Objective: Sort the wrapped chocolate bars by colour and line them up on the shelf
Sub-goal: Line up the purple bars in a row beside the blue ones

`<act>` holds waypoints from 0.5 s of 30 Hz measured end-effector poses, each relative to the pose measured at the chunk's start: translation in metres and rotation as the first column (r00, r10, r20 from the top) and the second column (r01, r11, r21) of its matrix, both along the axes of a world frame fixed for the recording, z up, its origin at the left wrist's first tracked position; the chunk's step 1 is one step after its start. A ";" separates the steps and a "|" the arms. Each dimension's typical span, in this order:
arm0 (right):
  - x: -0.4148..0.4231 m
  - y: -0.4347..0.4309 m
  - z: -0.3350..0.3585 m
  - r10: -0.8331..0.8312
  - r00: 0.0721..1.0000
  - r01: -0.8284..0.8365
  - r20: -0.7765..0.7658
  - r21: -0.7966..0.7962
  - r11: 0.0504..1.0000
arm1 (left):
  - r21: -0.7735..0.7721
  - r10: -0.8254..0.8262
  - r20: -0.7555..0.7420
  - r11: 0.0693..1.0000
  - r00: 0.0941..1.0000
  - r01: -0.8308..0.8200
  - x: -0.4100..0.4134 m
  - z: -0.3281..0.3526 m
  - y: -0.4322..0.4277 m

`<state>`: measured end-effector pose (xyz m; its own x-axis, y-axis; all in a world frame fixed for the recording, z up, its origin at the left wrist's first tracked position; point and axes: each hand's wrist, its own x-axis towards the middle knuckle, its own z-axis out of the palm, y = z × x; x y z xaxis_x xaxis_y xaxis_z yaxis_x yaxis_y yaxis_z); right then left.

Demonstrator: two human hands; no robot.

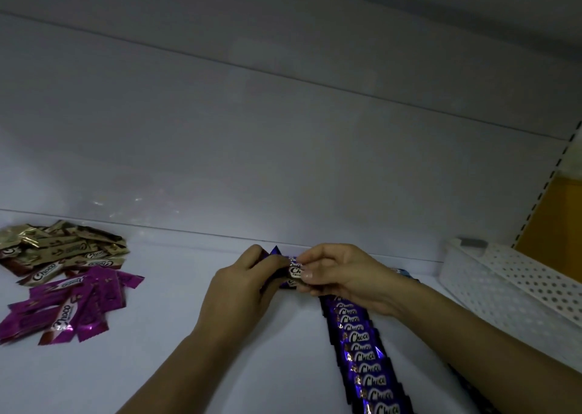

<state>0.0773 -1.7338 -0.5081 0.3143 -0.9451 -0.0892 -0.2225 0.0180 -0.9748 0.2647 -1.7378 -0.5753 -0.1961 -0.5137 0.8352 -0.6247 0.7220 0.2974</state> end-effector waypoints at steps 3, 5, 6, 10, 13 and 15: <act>0.000 0.001 0.005 0.006 0.974 -0.027 -0.225 -0.088 0.996 | 0.131 0.002 -0.057 0.991 0.998 0.006 0.000 -0.003 -0.002; 0.000 0.000 0.003 -0.056 0.942 -0.005 -0.331 -0.182 0.983 | 0.255 0.037 -0.122 0.967 0.992 -0.005 -0.001 -0.007 -0.005; 0.000 -0.003 0.000 -0.107 0.920 0.016 -0.376 -0.236 0.972 | 0.293 0.064 -0.157 0.956 0.985 -0.016 0.000 -0.009 -0.008; -0.002 -0.017 -0.012 -0.287 0.847 0.111 -0.447 -0.380 0.918 | 0.406 0.108 -0.387 0.912 0.916 0.064 0.002 -0.010 -0.013; 0.003 -0.028 -0.014 -0.334 0.864 0.153 -0.378 -0.435 0.887 | 0.444 0.120 -0.438 0.890 0.891 0.099 0.001 -0.010 -0.013; 0.007 -0.035 -0.012 -0.326 0.851 0.115 -0.412 -0.459 0.881 | 0.446 0.146 -0.463 0.891 0.874 0.087 0.003 -0.011 -0.015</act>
<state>0.0843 -1.7688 -0.5199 0.1128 -0.9655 0.2345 -0.6869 -0.2463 -0.6838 0.2674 -1.7531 -0.5863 0.1826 -0.8456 0.5017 -0.3411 0.4241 0.8389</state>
